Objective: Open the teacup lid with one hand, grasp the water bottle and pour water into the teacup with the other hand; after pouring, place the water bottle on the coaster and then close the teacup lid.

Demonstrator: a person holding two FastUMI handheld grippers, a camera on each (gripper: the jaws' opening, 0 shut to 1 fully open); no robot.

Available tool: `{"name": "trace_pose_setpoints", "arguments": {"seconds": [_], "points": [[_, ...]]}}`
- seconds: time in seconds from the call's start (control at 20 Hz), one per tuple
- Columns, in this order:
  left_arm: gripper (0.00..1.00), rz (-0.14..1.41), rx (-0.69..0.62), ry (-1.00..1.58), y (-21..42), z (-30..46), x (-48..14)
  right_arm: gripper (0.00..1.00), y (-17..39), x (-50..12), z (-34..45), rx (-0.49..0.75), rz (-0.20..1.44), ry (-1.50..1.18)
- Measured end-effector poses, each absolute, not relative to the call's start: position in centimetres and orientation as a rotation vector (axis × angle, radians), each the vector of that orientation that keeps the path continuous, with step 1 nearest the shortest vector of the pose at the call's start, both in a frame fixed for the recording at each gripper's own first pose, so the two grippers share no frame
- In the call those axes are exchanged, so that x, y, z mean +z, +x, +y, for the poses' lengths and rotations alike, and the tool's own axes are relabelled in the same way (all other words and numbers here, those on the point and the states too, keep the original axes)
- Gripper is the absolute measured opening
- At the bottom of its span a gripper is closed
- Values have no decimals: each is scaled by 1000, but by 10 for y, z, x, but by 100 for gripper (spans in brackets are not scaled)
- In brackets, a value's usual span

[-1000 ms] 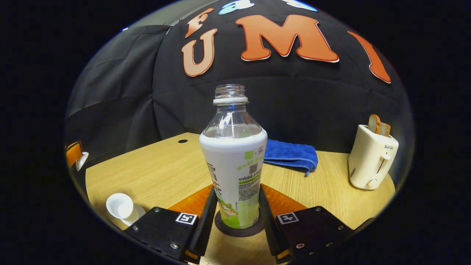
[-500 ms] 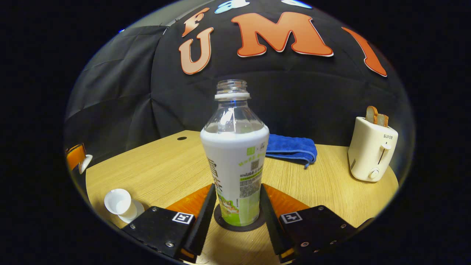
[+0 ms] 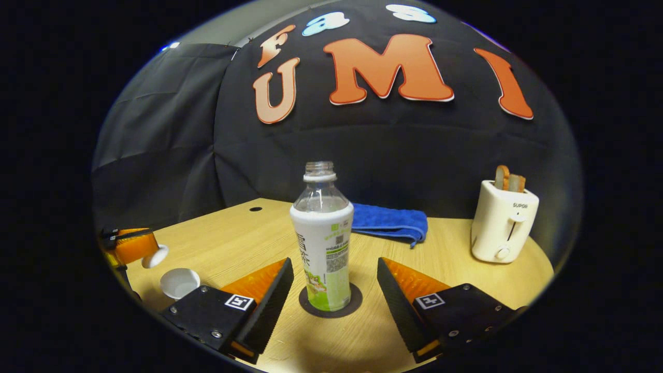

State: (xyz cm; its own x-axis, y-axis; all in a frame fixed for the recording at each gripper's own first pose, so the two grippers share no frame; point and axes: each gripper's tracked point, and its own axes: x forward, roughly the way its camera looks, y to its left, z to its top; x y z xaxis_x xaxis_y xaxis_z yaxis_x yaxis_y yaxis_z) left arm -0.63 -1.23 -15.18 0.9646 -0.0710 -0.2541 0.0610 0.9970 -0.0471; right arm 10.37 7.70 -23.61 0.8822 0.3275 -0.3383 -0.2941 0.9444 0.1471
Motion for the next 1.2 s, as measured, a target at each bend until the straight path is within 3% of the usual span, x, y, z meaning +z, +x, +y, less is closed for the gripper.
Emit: {"name": "trace_pose_setpoints", "arguments": {"seconds": [0.4,0.8,0.85,1.0,1.05,1.1,1.2], "points": [[29,320,-74,5,-4,-28,-181,97,60,-178,52,290,230,34],[27,367,-95,54,-5,-38,-201,97,29,-160,31,250,189,49],[31,374,-95,62,-6,-39,-203,97,26,-161,27,240,192,49],[27,372,-93,86,-6,-38,-203,98,22,-165,22,233,203,43],[34,374,-92,96,-7,-37,-202,98,21,-165,21,224,206,40],[34,371,-82,98,-7,-35,-200,97,19,-165,21,223,205,40],[52,345,-71,99,-7,-32,-190,97,15,-161,22,226,201,42]]}}
